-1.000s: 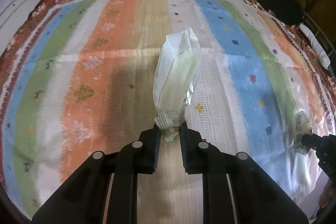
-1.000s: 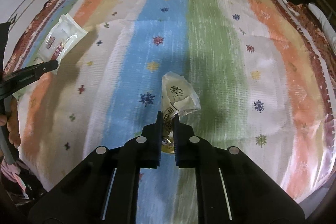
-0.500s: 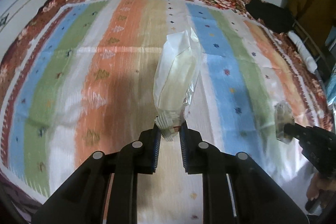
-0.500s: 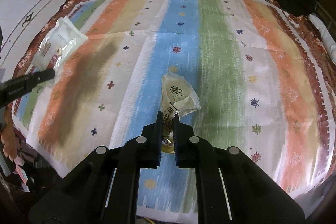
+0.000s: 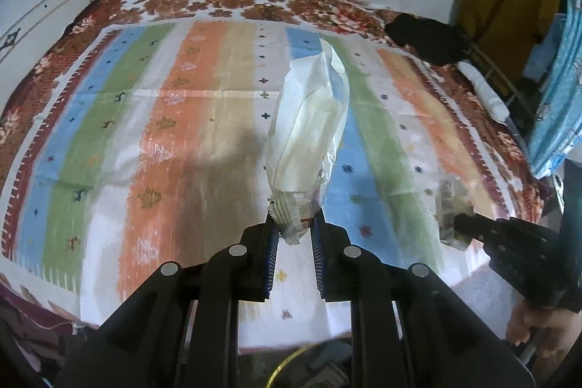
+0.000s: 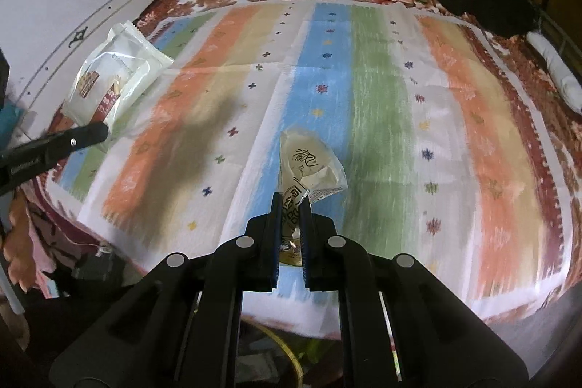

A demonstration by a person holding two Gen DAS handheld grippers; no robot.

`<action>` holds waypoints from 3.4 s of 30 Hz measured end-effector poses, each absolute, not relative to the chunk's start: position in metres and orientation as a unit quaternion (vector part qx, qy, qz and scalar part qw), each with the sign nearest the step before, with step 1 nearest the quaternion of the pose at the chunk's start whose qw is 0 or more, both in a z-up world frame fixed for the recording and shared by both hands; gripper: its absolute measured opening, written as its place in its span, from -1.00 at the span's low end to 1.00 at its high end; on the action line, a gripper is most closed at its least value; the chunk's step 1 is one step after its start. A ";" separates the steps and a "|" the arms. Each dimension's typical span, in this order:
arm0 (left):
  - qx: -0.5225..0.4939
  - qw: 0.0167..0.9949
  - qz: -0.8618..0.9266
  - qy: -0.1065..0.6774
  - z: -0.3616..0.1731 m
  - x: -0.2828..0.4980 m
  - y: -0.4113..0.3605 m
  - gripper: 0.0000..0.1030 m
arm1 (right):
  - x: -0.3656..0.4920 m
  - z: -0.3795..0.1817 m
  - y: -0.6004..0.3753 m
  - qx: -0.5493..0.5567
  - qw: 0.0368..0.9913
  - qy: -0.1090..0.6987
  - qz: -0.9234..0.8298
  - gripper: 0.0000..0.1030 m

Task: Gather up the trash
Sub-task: 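Lift the white packet and gold wrapper and carry both over the bin, then open both grippers over the bin to drop the packet and wrapper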

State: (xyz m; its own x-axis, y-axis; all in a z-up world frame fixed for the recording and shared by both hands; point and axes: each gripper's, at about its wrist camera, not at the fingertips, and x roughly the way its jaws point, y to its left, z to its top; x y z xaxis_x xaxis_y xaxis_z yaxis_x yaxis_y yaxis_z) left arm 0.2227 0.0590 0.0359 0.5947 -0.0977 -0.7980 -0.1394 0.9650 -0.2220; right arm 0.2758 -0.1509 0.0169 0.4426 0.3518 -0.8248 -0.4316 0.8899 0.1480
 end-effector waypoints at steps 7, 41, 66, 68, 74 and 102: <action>-0.166 0.886 -0.021 0.433 0.044 0.175 0.048 -0.68 | 0.234 0.036 -0.158 -0.051 0.866 0.435 0.242 -0.85; -0.156 0.869 -0.075 0.464 -0.035 0.011 -0.019 -0.68 | 0.064 -0.019 -0.188 -0.034 0.835 0.466 0.291 -0.84; -0.229 0.792 -0.055 0.563 -0.106 -0.013 -0.021 -0.68 | 0.039 -0.079 -0.177 -0.043 0.785 0.562 0.257 -0.78; -0.234 0.784 -0.050 0.573 -0.110 -0.011 -0.019 -0.68 | 0.043 -0.087 -0.175 -0.034 0.775 0.577 0.256 -0.75; -0.233 0.758 -0.043 0.608 -0.126 0.002 -0.025 -0.68 | 0.056 -0.105 -0.173 -0.003 0.751 0.612 0.249 -0.74; -0.173 0.792 -0.027 0.584 -0.090 0.004 -0.013 0.31 | 0.066 -0.081 -0.182 0.015 0.796 0.563 0.221 0.05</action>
